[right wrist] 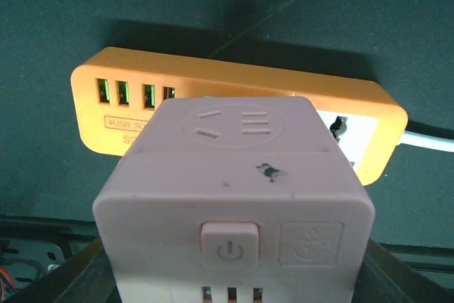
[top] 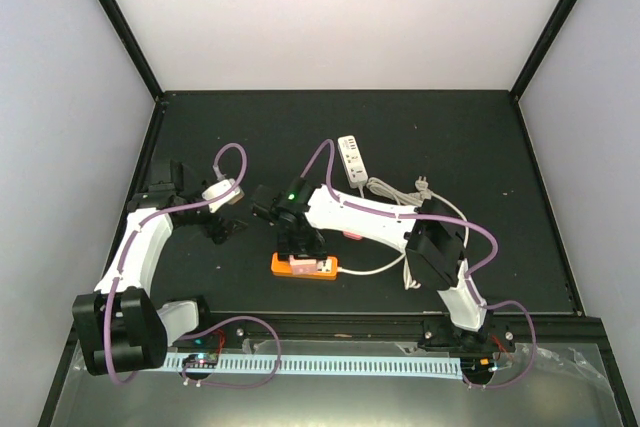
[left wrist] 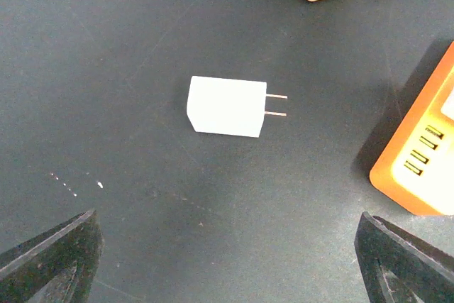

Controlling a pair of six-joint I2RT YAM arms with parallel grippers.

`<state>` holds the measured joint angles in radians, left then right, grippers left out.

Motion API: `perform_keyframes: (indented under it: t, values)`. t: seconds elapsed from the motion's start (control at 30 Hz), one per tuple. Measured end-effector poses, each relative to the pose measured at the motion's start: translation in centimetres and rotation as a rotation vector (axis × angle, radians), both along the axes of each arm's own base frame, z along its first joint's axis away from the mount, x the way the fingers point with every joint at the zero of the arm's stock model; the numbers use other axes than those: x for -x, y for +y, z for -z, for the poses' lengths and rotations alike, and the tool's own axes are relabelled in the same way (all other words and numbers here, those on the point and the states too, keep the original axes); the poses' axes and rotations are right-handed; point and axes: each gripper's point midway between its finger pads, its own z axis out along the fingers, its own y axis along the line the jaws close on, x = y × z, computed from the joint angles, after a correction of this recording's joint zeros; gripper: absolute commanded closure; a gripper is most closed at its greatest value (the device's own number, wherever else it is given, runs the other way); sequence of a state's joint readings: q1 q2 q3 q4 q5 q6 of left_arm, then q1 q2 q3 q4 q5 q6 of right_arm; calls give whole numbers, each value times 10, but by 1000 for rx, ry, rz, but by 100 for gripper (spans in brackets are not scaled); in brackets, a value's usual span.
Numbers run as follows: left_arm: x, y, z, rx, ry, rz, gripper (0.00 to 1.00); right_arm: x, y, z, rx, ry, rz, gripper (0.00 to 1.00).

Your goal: Insert the plug

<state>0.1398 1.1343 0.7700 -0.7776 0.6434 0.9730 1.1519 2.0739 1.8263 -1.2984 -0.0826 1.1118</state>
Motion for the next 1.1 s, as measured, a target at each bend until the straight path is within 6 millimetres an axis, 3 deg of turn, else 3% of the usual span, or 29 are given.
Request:
perform_keyframes:
  t: [0.33, 0.5, 1.1]
  values:
    - [2, -2, -2, 4, -24, 42, 1, -1, 4, 6, 9, -22, 83, 99]
    - [9, -7, 0, 11, -32, 99, 1, -1, 3, 21, 12, -27, 142, 99]
    - [16, -8, 4, 7, -13, 134, 2, -3, 2, 22, 17, -9, 140, 99]
